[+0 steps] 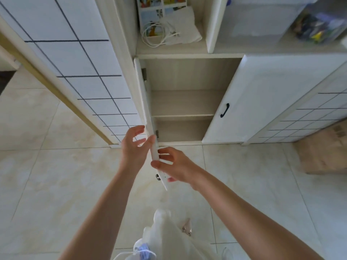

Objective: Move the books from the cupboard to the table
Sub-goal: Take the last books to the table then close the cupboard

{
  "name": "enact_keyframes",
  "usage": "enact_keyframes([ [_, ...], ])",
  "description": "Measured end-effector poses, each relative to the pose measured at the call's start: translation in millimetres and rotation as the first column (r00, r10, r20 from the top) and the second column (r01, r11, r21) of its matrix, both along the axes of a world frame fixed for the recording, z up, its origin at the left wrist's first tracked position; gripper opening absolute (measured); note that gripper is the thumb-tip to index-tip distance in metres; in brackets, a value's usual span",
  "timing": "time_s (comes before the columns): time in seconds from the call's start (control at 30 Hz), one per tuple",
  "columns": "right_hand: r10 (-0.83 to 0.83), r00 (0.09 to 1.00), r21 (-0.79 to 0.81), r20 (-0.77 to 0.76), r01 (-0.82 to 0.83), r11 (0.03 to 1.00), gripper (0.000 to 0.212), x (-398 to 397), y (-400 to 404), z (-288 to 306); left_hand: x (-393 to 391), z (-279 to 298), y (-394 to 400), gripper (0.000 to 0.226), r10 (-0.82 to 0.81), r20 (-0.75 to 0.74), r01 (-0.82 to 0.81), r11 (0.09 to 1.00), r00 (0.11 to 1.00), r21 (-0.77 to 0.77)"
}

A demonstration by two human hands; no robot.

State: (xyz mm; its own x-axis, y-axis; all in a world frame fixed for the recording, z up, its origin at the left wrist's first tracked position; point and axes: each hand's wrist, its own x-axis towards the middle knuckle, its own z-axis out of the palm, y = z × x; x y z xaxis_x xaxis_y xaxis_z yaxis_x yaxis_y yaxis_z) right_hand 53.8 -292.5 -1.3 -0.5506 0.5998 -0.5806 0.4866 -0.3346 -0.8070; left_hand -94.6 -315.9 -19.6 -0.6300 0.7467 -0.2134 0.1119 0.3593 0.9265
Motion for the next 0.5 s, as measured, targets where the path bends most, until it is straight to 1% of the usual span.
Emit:
enact_keyframes([
  [0.07, 0.016, 1.000, -0.044, 0.018, -0.016, 0.999, 0.055, 21, 17, 5, 24, -8, 10, 0.048, 0.025, -0.164, -0.014, 0.998, 0.986, 0.065],
  [0.13, 0.005, 0.998, -0.073, 0.061, 0.000, 0.997, 0.052, 42, 36, 8, 51, -14, 25, 0.048, 0.004, -0.324, 0.056, 0.983, 0.946, 0.175],
  [0.23, -0.014, 0.993, -0.071, 0.113, 0.022, 0.997, 0.045, 69, 64, 10, 78, -23, 51, 0.028, -0.044, -0.551, 0.212, 0.946, 0.833, 0.246],
  [0.33, -0.002, 0.997, -0.040, 0.080, 0.005, 0.999, 0.042, 96, 84, 17, 90, -34, 75, 0.026, -0.127, -0.645, 0.344, 0.912, 0.753, 0.222],
  [0.4, -0.006, 0.999, 0.008, 0.048, 0.006, 1.000, 0.041, 112, 98, 18, 94, -40, 91, 0.026, -0.144, -0.700, 0.406, 0.886, 0.700, 0.224],
  [0.5, -0.062, 0.997, 0.190, 0.044, 0.052, 0.980, 0.040, 125, 121, 12, 101, -45, 122, 0.026, -0.119, -0.813, 0.464, 0.863, 0.571, 0.199],
])
